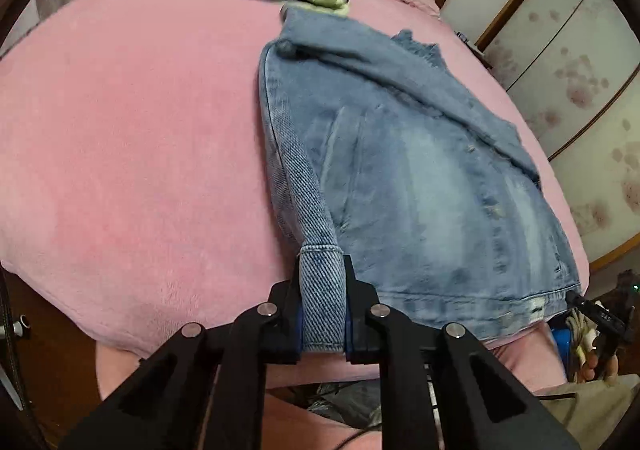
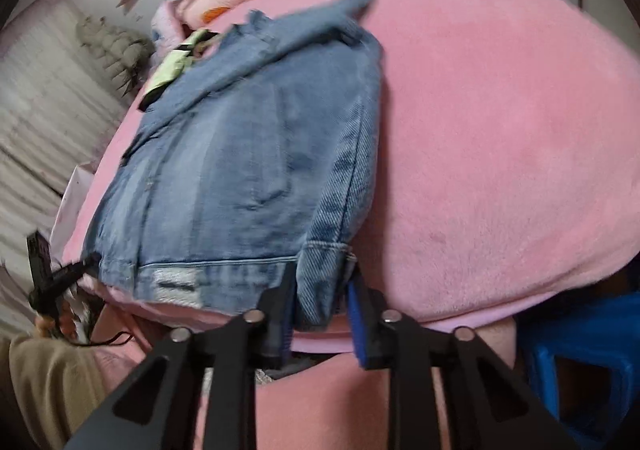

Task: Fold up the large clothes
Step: 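Lift the hem with both tools and fold it toward the collar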

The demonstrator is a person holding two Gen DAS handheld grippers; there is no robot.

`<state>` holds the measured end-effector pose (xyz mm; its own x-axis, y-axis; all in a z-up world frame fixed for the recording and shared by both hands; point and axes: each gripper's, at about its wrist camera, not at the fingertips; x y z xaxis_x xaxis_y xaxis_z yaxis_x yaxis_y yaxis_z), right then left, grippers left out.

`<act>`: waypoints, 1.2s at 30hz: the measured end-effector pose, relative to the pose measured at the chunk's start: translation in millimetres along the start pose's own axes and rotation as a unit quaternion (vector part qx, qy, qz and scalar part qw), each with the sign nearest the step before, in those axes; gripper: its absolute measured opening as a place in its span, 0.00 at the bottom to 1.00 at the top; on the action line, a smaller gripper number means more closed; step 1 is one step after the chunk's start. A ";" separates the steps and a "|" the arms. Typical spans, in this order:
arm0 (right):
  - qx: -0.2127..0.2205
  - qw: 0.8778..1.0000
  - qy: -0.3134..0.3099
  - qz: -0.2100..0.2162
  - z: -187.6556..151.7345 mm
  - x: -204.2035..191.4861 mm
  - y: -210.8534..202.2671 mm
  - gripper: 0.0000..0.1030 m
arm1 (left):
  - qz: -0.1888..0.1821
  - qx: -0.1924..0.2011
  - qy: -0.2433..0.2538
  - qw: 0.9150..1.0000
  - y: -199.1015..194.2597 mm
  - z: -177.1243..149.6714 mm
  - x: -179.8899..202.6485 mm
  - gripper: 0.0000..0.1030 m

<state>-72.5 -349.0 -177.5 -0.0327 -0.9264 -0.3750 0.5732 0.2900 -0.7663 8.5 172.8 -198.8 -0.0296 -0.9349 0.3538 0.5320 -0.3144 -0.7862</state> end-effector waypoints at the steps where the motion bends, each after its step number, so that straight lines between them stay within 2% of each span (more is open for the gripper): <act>1: 0.015 1.000 -0.012 0.008 5.9 -8.6 -10.2 0.14 | -0.008 0.007 -0.011 1.000 -8.2 7.9 3.9 0.10; 6: 0.065 0.997 -0.016 0.049 43.7 -32.3 -35.5 0.14 | -0.052 0.041 -0.073 0.995 -32.4 43.3 16.9 0.10; 13: 0.136 0.985 0.022 0.105 117.0 -42.3 -48.0 0.13 | -0.064 0.085 -0.148 0.983 -38.8 109.5 31.8 0.10; 18: 0.154 0.979 0.057 0.119 171.6 -29.9 -33.3 0.13 | -0.058 0.109 -0.192 0.974 -20.6 165.9 27.2 0.10; 21: 0.163 0.979 0.059 0.107 202.8 -26.0 -15.3 0.13 | -0.058 0.111 -0.209 0.970 5.1 200.7 26.5 0.10; 26: 0.150 0.979 0.107 0.092 254.6 -10.6 44.4 0.13 | -0.041 0.093 -0.226 0.969 76.8 252.2 24.8 0.10; 31: 0.117 0.979 0.159 0.055 283.7 13.1 126.3 0.14 | -0.010 0.074 -0.222 0.972 156.2 271.8 18.4 0.12; 34: 0.075 0.977 0.197 0.014 287.0 30.4 175.5 0.25 | 0.010 0.041 -0.204 0.978 193.4 273.4 10.9 0.24; 35: 0.054 0.976 0.209 0.012 286.5 36.3 187.2 0.31 | 0.015 0.023 -0.201 0.979 204.7 272.8 6.0 0.33; 36: 0.041 0.976 0.215 0.014 285.5 39.6 193.3 0.35 | 0.013 0.017 -0.199 0.980 209.9 272.3 1.7 0.47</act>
<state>270.7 -398.1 -191.6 -0.3463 -0.7270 -0.5930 0.6419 0.2773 -0.7149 350.5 150.2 -225.2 0.3126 -0.8023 0.5085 0.5566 -0.2791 -0.7825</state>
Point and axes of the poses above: each gripper's, at about its wrist camera, not at the fingertips, and y roughly the way its jaws point, x to its right, z to its top, and after that the axes turned 6 degrees about x, right-handed
